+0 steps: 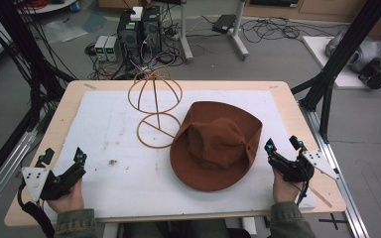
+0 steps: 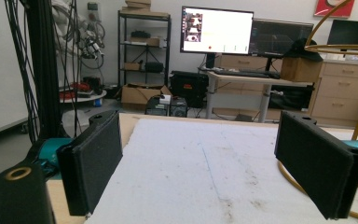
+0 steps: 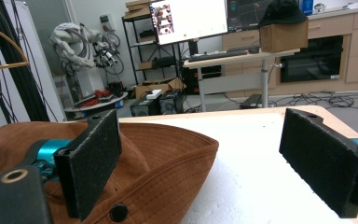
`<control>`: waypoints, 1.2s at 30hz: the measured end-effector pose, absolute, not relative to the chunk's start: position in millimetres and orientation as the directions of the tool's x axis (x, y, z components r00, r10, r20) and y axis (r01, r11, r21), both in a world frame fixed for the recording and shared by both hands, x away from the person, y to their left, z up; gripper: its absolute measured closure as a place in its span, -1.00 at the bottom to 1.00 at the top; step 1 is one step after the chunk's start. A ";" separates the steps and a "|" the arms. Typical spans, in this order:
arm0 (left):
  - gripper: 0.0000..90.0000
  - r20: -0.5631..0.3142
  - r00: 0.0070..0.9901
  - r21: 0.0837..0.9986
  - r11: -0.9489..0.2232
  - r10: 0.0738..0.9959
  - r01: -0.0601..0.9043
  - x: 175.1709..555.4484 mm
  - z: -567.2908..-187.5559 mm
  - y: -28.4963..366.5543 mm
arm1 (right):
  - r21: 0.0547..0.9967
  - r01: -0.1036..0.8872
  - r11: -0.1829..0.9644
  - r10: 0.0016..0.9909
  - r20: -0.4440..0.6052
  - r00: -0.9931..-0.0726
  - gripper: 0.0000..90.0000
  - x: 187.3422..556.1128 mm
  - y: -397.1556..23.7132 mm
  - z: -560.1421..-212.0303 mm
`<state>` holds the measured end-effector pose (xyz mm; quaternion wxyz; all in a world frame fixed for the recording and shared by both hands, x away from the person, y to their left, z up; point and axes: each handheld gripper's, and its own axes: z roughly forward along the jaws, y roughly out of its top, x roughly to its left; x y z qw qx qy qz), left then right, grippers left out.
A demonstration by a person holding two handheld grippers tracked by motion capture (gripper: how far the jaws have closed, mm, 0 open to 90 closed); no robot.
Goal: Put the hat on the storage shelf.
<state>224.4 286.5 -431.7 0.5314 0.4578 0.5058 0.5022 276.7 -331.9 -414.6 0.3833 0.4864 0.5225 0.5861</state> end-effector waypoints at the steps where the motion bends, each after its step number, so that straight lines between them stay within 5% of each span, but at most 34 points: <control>1: -0.66 -0.078 -0.016 0.995 0.076 0.997 -0.070 224.6 -431.9 286.7 | 0.985 0.059 -0.160 0.958 0.169 -0.233 -0.74 276.8 -332.1 -414.6; 36: -0.66 -0.076 -0.015 0.995 0.075 0.997 -0.067 225.9 -432.8 286.3 | 0.982 0.079 -0.171 0.953 0.185 -0.240 -0.74 282.4 -331.8 -414.4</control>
